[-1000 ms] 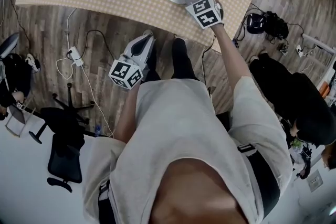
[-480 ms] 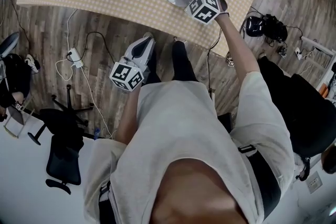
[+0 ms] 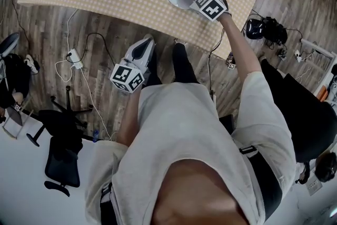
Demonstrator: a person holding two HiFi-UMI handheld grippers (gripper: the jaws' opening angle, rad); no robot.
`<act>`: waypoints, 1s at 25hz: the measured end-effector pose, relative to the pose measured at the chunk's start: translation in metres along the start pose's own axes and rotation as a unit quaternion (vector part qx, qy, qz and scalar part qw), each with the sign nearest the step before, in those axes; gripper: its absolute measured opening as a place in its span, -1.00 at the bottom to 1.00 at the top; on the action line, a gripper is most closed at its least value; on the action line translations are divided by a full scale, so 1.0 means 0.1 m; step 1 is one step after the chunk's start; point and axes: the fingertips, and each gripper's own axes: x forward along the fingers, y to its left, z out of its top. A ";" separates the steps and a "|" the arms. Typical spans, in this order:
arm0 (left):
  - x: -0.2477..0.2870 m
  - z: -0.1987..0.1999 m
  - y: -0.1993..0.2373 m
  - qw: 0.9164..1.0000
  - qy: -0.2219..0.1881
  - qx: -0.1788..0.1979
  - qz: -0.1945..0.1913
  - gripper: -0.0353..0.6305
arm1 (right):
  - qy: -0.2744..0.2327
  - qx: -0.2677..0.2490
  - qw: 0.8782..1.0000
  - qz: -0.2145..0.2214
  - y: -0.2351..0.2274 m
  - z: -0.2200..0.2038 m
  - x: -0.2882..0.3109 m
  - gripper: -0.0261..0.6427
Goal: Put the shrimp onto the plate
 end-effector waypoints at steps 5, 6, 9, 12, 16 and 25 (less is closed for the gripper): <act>-0.05 0.01 0.03 1.000 -0.002 -0.001 0.003 -0.87 | 0.001 0.023 1.000 0.017 0.00 0.04 -0.01 -0.72; -0.05 0.03 0.04 1.000 -0.003 0.000 0.003 -0.87 | 0.003 0.025 1.000 0.019 -0.01 0.04 -0.01 -0.72; -0.07 0.05 0.03 1.000 -0.007 0.001 0.004 -0.87 | 0.005 0.033 0.999 0.016 -0.02 0.03 -0.02 -0.72; -0.09 0.04 0.02 1.000 -0.008 0.001 0.004 -0.87 | 0.009 0.038 0.999 0.019 -0.01 0.02 -0.04 -0.67; -0.08 0.01 -0.03 1.000 -0.011 0.002 0.002 -0.87 | 0.000 0.051 0.998 0.020 -0.01 0.01 -0.09 -0.58; -0.09 0.12 -0.09 1.000 -0.023 0.010 -0.007 -0.87 | -0.037 0.042 0.998 -0.041 -0.09 0.23 -0.33 -0.87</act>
